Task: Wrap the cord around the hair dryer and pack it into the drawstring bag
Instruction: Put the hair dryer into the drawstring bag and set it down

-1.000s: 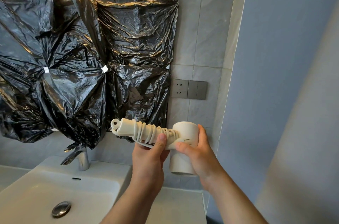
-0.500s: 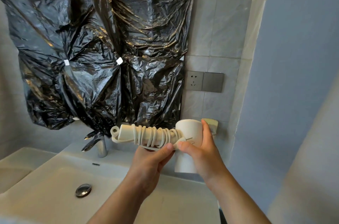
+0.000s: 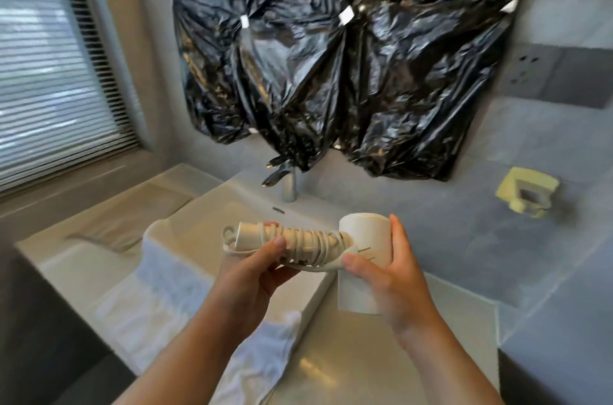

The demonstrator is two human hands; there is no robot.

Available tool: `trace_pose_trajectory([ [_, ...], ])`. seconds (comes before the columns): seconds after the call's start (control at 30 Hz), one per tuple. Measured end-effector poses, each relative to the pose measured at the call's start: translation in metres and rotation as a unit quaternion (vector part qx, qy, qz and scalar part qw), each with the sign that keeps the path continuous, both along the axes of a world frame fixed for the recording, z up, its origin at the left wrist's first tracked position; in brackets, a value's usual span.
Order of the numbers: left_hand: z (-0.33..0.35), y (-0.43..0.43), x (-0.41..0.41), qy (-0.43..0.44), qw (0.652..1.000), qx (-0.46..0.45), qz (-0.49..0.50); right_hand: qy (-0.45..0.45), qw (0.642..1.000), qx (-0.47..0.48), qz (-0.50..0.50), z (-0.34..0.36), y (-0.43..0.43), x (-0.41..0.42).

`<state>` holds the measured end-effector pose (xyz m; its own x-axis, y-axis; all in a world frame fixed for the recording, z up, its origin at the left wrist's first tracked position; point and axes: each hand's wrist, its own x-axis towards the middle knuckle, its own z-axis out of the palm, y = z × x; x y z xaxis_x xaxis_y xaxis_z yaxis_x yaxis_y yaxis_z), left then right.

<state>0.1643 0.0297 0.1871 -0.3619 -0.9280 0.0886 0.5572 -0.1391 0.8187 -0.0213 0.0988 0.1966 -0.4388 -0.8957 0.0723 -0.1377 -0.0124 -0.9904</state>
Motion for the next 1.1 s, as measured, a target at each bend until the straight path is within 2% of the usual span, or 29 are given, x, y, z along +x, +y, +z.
trace_pose_trajectory([
  [0.1,-0.017,-0.014,0.025,0.01,0.998,0.06,0.028,-0.019,1.0,0.017,0.001,-0.013,-0.018,0.024],
  [0.43,-0.049,-0.1,0.129,-0.023,0.987,0.125,0.097,-0.005,0.994,0.095,0.043,-0.051,-0.123,0.124],
  [0.7,-0.074,-0.177,0.253,-0.075,0.955,0.185,0.22,0.033,0.984,0.141,0.104,-0.073,-0.218,0.235],
  [0.93,-0.099,-0.198,0.317,-0.081,0.933,0.229,0.265,0.025,0.973,0.155,0.172,-0.089,-0.263,0.295],
  [1.1,-0.117,-0.206,0.335,-0.073,0.931,0.24,0.265,0.045,0.961,0.179,0.204,-0.099,-0.284,0.311],
])
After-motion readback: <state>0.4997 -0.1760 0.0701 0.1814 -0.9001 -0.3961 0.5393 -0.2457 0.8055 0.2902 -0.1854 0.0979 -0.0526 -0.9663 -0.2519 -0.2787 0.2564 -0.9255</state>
